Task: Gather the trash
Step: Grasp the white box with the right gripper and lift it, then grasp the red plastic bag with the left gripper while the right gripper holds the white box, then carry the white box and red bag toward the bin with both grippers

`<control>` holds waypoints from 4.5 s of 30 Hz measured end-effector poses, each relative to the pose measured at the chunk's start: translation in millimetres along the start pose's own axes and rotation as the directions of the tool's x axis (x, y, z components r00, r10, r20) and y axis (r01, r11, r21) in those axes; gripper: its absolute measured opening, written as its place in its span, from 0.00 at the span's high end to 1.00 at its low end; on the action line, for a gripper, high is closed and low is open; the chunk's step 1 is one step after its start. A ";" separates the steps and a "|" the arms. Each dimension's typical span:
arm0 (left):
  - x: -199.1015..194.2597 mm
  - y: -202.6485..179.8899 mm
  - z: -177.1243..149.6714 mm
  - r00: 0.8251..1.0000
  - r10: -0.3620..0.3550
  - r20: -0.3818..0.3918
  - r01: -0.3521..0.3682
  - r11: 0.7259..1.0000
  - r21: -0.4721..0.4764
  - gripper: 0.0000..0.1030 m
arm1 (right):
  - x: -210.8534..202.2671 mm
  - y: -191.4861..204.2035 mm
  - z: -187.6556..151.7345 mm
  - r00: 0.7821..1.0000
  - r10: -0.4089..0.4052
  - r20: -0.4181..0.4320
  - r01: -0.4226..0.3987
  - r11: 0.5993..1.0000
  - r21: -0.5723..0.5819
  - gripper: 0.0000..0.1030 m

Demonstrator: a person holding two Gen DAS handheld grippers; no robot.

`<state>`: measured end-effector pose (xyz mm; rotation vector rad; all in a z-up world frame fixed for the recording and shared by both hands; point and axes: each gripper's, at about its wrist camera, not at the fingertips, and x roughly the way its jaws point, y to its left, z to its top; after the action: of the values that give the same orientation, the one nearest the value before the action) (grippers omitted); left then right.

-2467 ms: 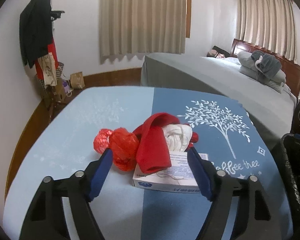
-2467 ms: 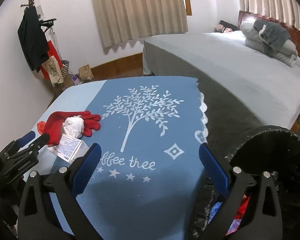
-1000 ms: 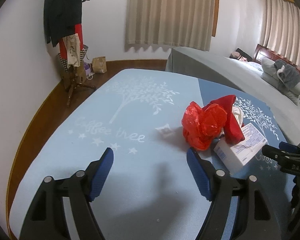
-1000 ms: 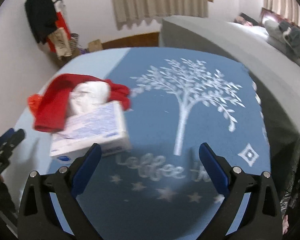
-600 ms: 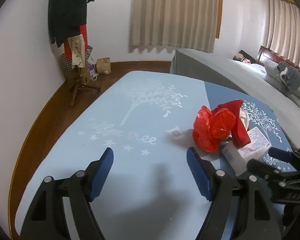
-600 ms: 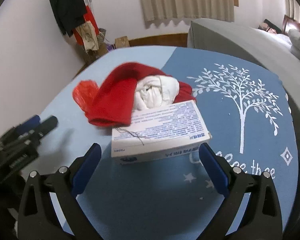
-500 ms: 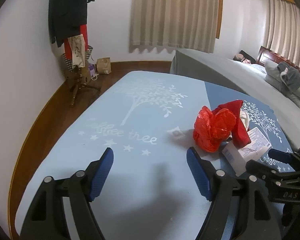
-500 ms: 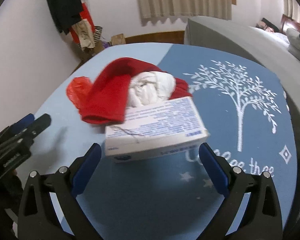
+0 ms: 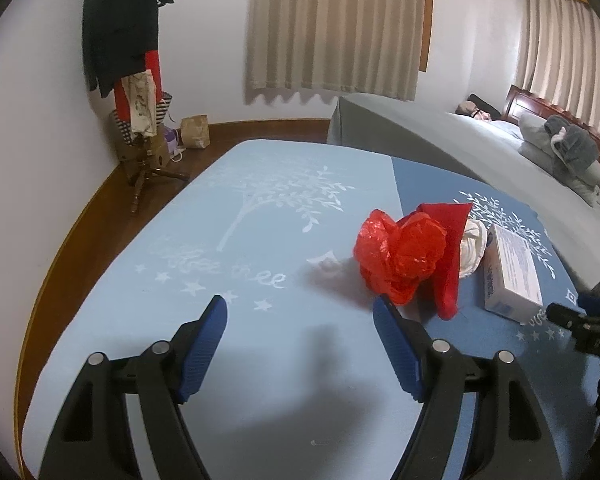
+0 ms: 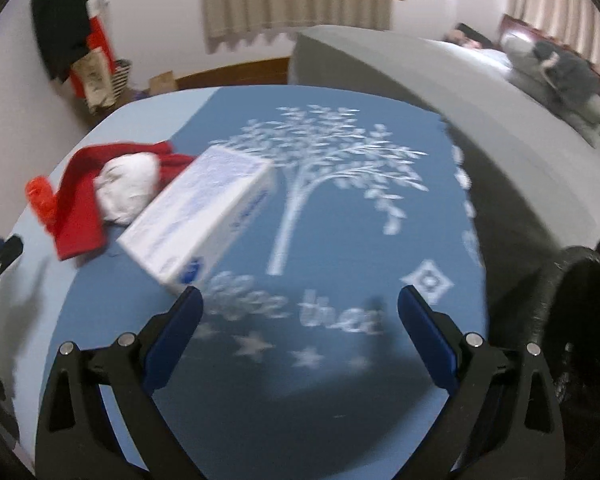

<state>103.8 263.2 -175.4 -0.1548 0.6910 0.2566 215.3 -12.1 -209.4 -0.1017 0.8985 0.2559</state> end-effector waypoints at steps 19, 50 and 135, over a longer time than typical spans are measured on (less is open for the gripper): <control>-2.8 -6.2 1.7 1.000 -0.004 0.002 0.004 1.000 0.002 0.28 | 16.7 54.4 20.3 0.997 0.073 0.014 -0.073 0.997 -0.017 0.08; -0.3 -38.4 11.9 0.998 -0.060 0.026 0.059 0.998 0.037 0.28 | 32.1 26.9 27.1 0.994 0.108 0.017 -0.108 0.994 0.015 0.47; -144.1 -289.1 10.1 0.868 -0.489 0.090 0.436 0.835 0.335 0.57 | -216.6 -174.6 -71.8 0.960 -0.119 0.254 0.047 0.961 0.274 0.46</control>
<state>85.3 -37.4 -58.4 -0.0001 0.4923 -0.3066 77.7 -233.0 -87.5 0.1416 0.6486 0.0651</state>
